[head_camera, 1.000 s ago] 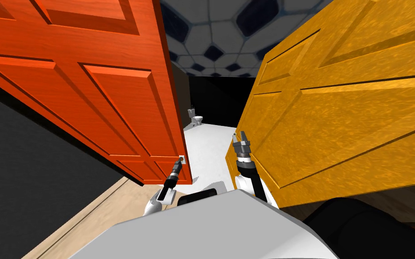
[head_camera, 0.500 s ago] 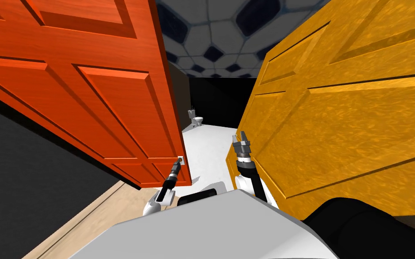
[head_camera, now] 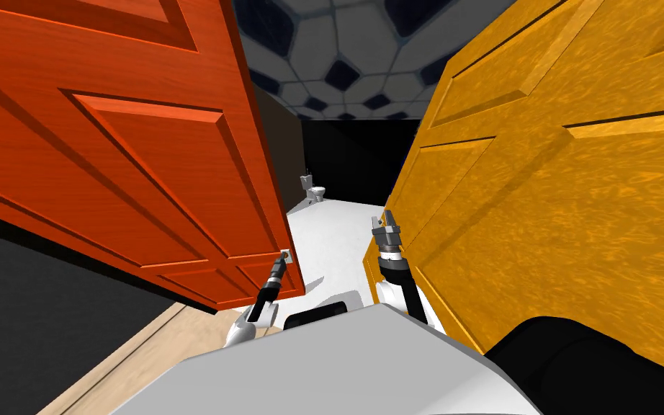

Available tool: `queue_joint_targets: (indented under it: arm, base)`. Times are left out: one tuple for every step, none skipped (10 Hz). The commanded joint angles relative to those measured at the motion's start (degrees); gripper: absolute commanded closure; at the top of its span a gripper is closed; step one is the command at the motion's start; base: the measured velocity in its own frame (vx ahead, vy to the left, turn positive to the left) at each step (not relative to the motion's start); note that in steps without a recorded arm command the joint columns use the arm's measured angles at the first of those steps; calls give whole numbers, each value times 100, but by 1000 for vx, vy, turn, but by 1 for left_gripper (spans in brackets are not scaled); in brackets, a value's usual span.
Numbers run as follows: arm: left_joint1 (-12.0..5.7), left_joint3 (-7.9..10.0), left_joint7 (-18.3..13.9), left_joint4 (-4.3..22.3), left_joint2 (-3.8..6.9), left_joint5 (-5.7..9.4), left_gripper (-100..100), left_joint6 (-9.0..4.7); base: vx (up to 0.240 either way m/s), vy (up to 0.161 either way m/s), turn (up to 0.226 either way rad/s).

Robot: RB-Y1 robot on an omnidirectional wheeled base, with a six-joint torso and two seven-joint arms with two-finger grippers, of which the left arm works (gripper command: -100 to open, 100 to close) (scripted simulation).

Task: Push the door open

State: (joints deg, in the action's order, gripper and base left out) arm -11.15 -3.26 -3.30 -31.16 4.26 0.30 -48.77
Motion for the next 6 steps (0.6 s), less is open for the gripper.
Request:
queue_joint_targets:
  arm:
    - [98,42,-4,-231,74,18,100,128]
    - [91,165,42,-220,103,85,100,138]
    - [90,197,53,-217,109,103,100,140]
    - [86,263,78,-211,120,139,100,146]
    - [84,296,90,-208,126,157,100,148]
    - [81,363,115,-202,134,194,100,153]
  base:
    - [46,11,-12]
    - [121,-51,49]
    - [157,-66,85]
    - [164,-74,72]
    - [138,-86,56]
    - [152,-71,66]
